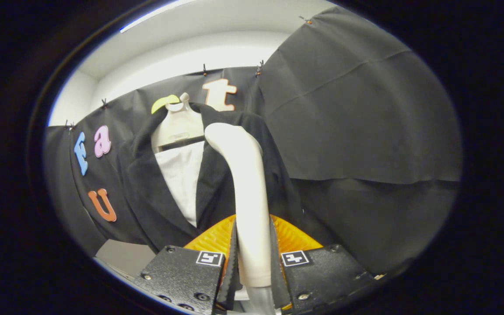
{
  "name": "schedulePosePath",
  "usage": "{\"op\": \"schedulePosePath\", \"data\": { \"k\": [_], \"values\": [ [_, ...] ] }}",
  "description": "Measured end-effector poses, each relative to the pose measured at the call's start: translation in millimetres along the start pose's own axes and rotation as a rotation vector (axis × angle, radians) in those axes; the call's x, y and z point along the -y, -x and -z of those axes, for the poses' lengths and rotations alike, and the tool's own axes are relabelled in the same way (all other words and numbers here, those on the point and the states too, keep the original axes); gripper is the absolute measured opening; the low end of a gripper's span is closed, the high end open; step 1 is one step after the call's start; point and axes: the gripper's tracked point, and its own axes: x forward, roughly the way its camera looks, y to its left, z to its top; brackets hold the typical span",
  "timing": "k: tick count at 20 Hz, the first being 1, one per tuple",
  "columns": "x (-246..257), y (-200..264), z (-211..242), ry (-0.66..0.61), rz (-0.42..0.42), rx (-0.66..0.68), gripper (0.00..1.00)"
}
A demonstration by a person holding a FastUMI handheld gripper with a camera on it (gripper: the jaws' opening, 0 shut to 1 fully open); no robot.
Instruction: Iron the clothes twice with a garment steamer, once on the left side and once on the right side.
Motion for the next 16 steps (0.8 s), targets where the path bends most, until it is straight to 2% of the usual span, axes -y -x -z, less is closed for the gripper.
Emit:
{"op": "schedulePosePath", "data": {
  "k": [7, 16],
  "values": [
    [-13, -18, 33, 0.057, 0.026, -0.043, 0.35],
    [-3, -15, 71, 0.080, 0.059, -0.100, 0.35]
  ]
}}
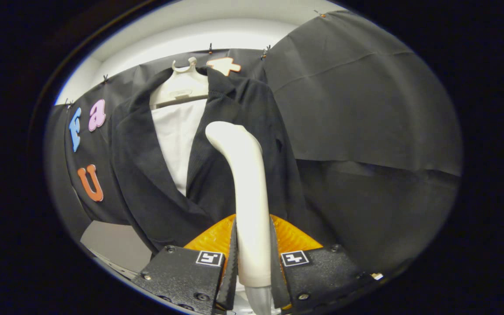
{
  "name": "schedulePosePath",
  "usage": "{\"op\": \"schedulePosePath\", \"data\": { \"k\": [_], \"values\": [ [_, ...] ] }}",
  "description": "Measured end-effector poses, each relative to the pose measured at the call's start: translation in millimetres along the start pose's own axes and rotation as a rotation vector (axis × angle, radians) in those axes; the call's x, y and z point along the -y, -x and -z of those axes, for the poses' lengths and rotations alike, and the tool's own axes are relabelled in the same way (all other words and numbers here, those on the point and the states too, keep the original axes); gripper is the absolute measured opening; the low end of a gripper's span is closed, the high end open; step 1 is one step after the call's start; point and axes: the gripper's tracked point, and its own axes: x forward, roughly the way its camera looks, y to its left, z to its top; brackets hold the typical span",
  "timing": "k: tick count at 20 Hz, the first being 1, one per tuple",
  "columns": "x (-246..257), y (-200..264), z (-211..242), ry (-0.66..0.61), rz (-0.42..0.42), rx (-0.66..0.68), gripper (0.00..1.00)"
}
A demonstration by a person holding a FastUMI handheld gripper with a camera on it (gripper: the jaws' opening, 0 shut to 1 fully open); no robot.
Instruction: Iron the clothes twice with a garment steamer, once on the left side and once on the right side.
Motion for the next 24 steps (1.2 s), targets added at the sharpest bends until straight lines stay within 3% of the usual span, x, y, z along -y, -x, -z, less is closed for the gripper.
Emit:
{"op": "schedulePosePath", "data": {
  "k": [24],
  "values": [
    [0, 6, 138, 0.074, 0.035, -0.239, 0.35]
  ]
}}
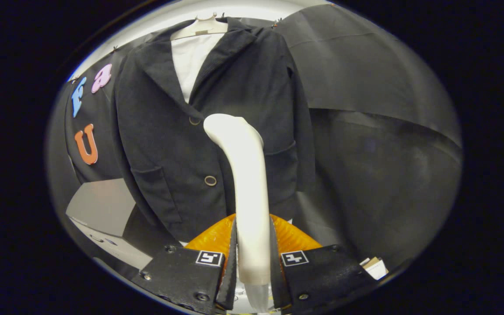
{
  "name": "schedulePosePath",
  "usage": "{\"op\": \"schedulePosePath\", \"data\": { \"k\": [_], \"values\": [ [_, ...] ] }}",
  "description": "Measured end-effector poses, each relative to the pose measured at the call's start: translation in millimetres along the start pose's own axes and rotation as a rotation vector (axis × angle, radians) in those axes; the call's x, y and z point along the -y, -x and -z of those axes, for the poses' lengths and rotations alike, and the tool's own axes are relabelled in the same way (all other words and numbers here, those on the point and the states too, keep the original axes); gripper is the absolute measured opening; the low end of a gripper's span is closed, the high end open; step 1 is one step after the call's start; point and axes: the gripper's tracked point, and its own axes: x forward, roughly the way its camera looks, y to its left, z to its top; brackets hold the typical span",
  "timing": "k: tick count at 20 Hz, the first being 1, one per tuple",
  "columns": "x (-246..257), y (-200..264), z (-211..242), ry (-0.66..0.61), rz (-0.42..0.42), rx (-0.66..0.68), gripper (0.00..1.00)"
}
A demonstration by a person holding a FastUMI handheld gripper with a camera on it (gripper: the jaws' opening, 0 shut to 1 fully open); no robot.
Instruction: Iron the clothes twice with a garment steamer, once on the left side and once on the right side.
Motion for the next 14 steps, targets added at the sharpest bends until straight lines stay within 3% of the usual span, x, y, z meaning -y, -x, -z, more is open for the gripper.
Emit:
{"op": "schedulePosePath", "data": {
  "k": [14],
  "values": [
    [3, -19, 66, -0.001, 0.011, -0.123, 0.36]
  ]
}}
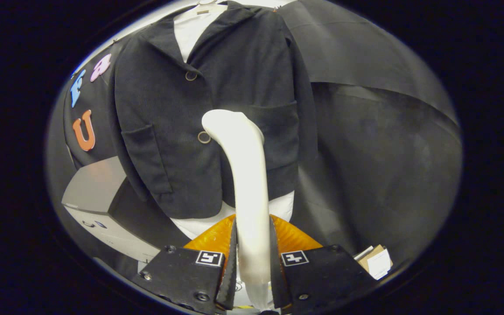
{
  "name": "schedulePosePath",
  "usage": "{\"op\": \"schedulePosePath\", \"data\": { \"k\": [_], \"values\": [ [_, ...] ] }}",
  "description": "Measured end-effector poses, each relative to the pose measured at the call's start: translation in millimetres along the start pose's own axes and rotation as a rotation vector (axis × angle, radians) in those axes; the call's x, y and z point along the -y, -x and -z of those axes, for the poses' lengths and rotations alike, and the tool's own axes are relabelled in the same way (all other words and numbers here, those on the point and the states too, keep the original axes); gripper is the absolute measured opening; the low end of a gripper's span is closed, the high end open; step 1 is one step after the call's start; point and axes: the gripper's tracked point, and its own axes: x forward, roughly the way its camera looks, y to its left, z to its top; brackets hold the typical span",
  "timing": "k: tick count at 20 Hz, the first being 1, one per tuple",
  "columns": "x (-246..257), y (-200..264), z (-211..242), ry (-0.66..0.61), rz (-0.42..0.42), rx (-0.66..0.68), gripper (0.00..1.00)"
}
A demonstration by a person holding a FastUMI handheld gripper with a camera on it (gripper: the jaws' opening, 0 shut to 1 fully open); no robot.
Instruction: Iron the clothes twice with a garment steamer, once on the left side and once on the right side.
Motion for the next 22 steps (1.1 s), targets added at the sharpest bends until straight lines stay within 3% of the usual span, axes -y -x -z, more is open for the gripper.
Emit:
{"op": "schedulePosePath", "data": {
  "k": [12, 22],
  "values": [
    [-4, -12, 44, -0.014, -0.030, -0.087, 0.35],
    [-1, -16, 68, -0.060, -0.150, -0.131, 0.35]
  ]
}}
